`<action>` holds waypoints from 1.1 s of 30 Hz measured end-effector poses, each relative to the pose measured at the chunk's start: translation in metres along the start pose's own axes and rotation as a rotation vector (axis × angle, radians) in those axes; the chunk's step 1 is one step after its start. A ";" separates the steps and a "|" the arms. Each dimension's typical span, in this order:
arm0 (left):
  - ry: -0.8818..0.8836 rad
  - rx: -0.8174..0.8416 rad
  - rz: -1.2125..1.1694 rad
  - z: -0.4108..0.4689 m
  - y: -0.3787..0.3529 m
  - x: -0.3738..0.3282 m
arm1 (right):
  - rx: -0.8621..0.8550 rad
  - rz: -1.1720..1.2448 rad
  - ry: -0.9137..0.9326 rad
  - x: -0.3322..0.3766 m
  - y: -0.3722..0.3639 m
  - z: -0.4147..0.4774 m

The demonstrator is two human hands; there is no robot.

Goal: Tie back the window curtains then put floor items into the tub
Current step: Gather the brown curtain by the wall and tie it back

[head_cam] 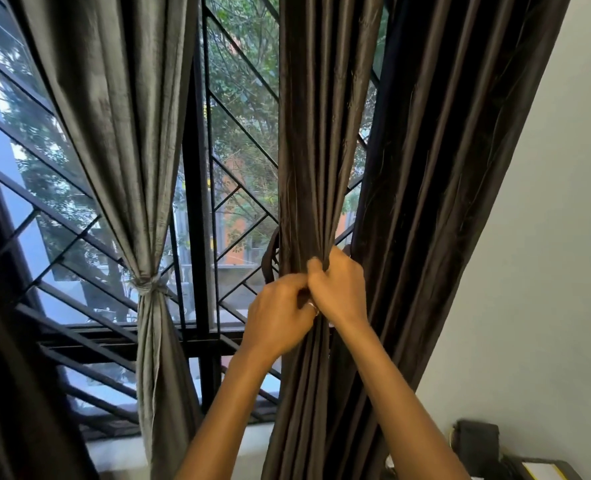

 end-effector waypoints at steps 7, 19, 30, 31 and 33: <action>0.175 -0.180 -0.183 0.010 0.036 0.022 | 0.092 0.330 -0.058 -0.013 0.010 0.001; 0.182 0.074 -0.701 0.029 0.032 -0.007 | 0.542 0.962 -0.145 0.000 -0.006 -0.012; 0.253 0.032 -0.764 0.029 0.032 -0.004 | 0.412 0.859 -0.213 -0.008 0.002 -0.015; 0.251 0.020 -0.748 0.029 0.032 -0.004 | 0.335 0.735 -0.184 -0.009 0.004 -0.014; 0.247 0.008 -0.725 0.028 0.034 -0.005 | 0.133 0.374 -0.084 -0.011 0.015 -0.010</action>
Point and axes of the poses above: each hand's wrist, its own z-axis towards the middle knuckle, its own y-axis out of the back of the hand, x = y × z, the point moved 5 cm from there along z, towards the middle knuckle, and after that the axes turned 4 degrees about z, right-handed, at the moved point
